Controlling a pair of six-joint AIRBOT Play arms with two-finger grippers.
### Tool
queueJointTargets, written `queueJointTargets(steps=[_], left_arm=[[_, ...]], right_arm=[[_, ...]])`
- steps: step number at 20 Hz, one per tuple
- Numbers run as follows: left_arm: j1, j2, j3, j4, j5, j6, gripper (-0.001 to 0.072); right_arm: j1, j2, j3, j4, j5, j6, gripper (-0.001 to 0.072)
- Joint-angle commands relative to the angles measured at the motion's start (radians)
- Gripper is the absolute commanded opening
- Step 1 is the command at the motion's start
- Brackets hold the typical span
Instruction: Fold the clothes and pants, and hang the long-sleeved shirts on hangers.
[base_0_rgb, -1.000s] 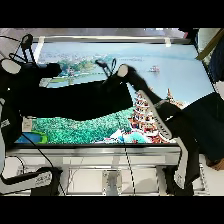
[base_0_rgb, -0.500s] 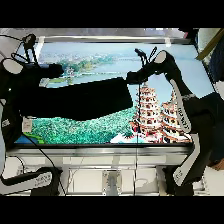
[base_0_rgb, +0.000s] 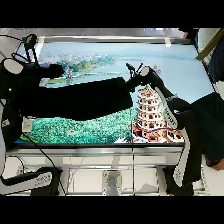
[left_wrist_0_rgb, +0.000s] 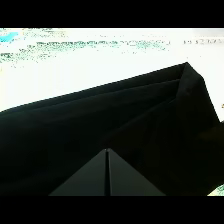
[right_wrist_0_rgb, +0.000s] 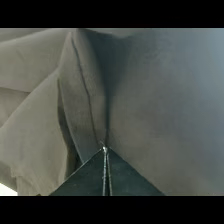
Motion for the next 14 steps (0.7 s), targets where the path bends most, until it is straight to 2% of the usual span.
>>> queueJointTargets(steps=[1,6,9,11,14], left_arm=[[0.000,-0.001,0.000,0.000,0.000,0.000,0.0012],[0.000,-0.001,0.000,0.000,-0.008,0.001,0.0012],[0.000,-0.001,0.000,0.000,-0.025,0.028,0.0012],[0.000,-0.001,0.000,0.000,-0.031,0.035,0.0012],[0.000,-0.001,0.000,0.000,-0.030,0.035,0.0012]], right_arm=[[0.030,-0.027,-0.001,0.020,-0.014,0.031,0.0009],[0.101,-0.038,-0.001,0.025,-0.013,0.032,0.0009],[0.140,-0.038,0.019,0.125,-0.034,0.010,0.0009],[0.154,-0.038,0.081,0.188,-0.088,-0.010,0.0009],[0.162,-0.038,0.171,0.195,-0.203,-0.005,0.0009]])
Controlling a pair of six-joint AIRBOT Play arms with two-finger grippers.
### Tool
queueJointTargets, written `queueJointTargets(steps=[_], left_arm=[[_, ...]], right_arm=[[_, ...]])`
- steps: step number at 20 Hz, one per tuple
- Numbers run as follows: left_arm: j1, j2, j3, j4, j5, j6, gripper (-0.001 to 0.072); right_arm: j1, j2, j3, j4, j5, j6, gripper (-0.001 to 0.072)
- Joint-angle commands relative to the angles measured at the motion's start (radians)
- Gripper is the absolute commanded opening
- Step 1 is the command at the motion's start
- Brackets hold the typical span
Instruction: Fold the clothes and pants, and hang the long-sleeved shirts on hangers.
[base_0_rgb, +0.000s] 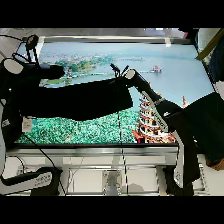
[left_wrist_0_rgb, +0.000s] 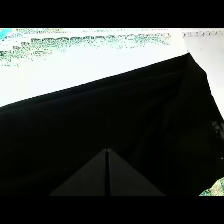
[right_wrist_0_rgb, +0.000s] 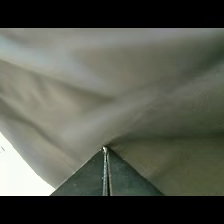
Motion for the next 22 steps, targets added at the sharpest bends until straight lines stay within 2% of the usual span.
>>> queueJointTargets(steps=[1,6,10,12,14,15,16,17,18,19,21,22], left_arm=[[0.000,-0.001,0.000,0.000,-0.005,0.008,0.0012],[0.003,-0.001,0.000,0.003,-0.042,0.034,0.0012],[-0.011,-0.002,0.000,0.011,-0.061,0.041,0.0012],[-0.073,-0.018,0.000,0.011,-0.106,0.143,0.0011],[-0.190,-0.061,0.000,0.011,-0.105,0.190,0.0025],[-0.264,-0.090,0.000,0.027,-0.083,0.214,0.0143],[-0.336,-0.118,0.000,0.071,-0.039,0.209,0.0231],[-0.413,-0.148,0.000,0.139,0.032,0.146,0.0404],[-0.473,-0.174,0.000,0.225,0.108,0.058,0.0467],[-0.532,-0.202,0.002,0.339,0.178,-0.055,0.0467],[-0.613,-0.270,0.027,0.527,0.187,-0.219,0.0467],[-0.641,-0.307,0.042,0.573,0.168,-0.243,0.0467]], right_arm=[[0.014,-0.001,0.064,0.052,-0.126,-0.003,0.0009],[-0.001,-0.010,0.065,0.045,-0.120,-0.004,0.0009],[-0.121,0.036,0.065,-0.033,0.016,-0.004,0.0009],[-0.198,0.084,0.065,-0.093,0.083,-0.003,0.0009],[-0.267,0.141,0.065,-0.152,0.144,-0.003,0.0009],[-0.297,0.171,0.065,-0.174,0.179,-0.004,0.0010],[-0.324,0.198,0.065,-0.192,0.213,-0.005,0.0019],[-0.348,0.220,0.065,-0.205,0.241,-0.006,0.0088],[-0.373,0.241,0.064,-0.214,0.265,-0.006,0.0252],[-0.395,0.256,0.065,-0.220,0.282,-0.007,0.0350],[-0.433,0.272,0.065,-0.222,0.308,-0.007,0.0348],[-0.448,0.274,0.065,-0.222,0.317,-0.008,0.0348]])
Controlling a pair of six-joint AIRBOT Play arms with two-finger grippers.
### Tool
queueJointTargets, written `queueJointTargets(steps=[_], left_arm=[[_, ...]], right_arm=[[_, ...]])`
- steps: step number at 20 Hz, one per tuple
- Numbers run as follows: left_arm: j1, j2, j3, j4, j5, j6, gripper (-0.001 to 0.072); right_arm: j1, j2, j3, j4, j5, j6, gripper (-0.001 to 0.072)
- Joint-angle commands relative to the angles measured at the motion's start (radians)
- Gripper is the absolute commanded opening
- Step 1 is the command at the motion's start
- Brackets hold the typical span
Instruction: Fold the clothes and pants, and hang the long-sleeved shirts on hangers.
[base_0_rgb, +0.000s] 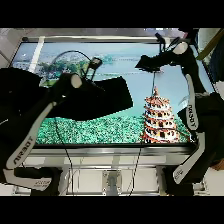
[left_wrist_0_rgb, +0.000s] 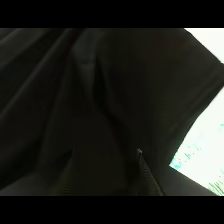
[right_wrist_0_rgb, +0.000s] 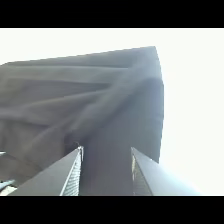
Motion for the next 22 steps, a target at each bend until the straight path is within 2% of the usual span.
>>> queueJointTargets(steps=[1,3,6,11,12,14,16,19,22], left_arm=[[-0.144,-0.126,0.041,0.256,0.037,-0.188,0.0467],[-0.161,-0.191,0.081,0.261,0.032,-0.262,0.0467],[-0.162,-0.275,0.171,0.411,0.023,-0.420,0.0468],[-0.162,-0.393,0.294,0.455,-0.130,-0.420,0.0464],[-0.162,-0.398,0.294,0.473,-0.145,-0.424,0.0404],[-0.161,-0.397,0.297,0.522,-0.153,-0.422,0.0014],[-0.152,-0.397,0.312,0.615,-0.154,-0.424,0.0011],[-0.107,-0.397,0.383,0.757,-0.195,-0.493,0.0011],[-0.034,-0.397,0.460,0.768,-0.198,-0.491,0.0011]], right_arm=[[-0.064,0.030,0.000,-0.022,0.070,-0.003,0.0347],[-0.068,0.029,0.000,-0.038,0.077,-0.046,0.0348],[-0.066,0.029,-0.023,-0.037,0.077,-0.126,0.0349],[-0.066,0.028,-0.056,-0.040,0.077,-0.186,0.0349],[-0.066,0.028,-0.056,-0.040,0.076,-0.186,0.0348],[-0.066,0.028,-0.055,-0.041,0.076,-0.188,0.0348],[-0.066,0.028,-0.056,-0.041,0.077,-0.194,0.0348],[-0.066,0.028,-0.056,-0.041,0.077,-0.193,0.0347],[-0.065,0.028,-0.056,-0.041,0.076,-0.193,0.0347]])
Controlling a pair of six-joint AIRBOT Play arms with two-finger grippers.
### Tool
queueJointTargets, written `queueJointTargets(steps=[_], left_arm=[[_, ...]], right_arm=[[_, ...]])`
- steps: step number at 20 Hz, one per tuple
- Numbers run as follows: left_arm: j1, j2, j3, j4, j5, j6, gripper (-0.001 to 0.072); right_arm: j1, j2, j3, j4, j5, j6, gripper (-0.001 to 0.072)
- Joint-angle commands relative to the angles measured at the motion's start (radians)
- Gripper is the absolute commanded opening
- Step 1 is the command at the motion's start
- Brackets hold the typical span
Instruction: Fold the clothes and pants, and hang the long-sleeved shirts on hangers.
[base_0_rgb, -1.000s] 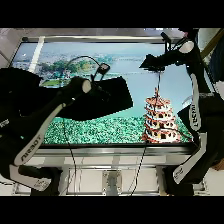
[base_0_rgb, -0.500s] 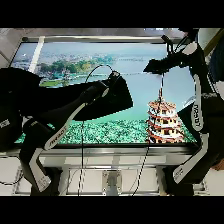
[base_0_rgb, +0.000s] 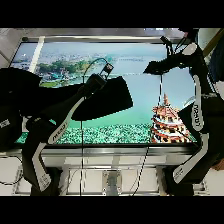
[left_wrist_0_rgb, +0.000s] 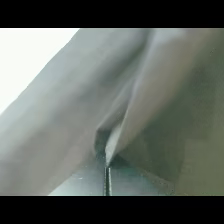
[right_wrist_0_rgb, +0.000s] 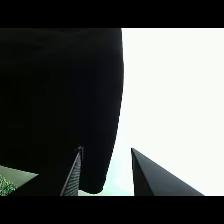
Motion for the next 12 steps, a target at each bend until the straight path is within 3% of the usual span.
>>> queueJointTargets(steps=[1,2,3,4,5,7,8,9,12], left_arm=[[0.072,-0.002,0.079,0.069,-0.020,-0.021,0.0012],[0.088,-0.002,0.090,0.069,-0.018,-0.021,0.0060],[0.097,-0.002,0.093,0.069,-0.017,-0.019,0.0243],[0.101,-0.002,0.093,0.069,-0.021,-0.017,0.0585],[0.103,-0.002,0.093,0.069,-0.031,-0.017,0.0704],[0.103,-0.001,0.093,0.070,-0.056,-0.017,0.0703],[0.103,0.003,0.093,0.079,-0.076,-0.017,0.0704],[0.104,0.010,0.093,0.098,-0.105,-0.017,0.0704],[0.111,0.056,0.093,0.171,-0.196,-0.017,0.0704]], right_arm=[[0.000,0.000,0.000,0.000,-0.001,-0.003,0.0348],[0.000,-0.002,0.000,0.000,-0.001,-0.003,0.0348],[0.000,-0.006,0.000,0.001,-0.001,-0.003,0.0349],[0.000,-0.007,-0.006,0.001,-0.005,-0.003,0.0349],[0.000,-0.008,-0.019,0.001,-0.008,-0.003,0.0350],[0.000,-0.025,-0.031,0.002,0.005,-0.003,0.0358],[0.000,-0.045,-0.031,0.009,0.023,0.005,0.0437],[0.000,-0.070,-0.031,0.026,0.050,0.015,0.0464],[-0.008,-0.188,-0.031,0.199,0.082,0.017,0.0465]])
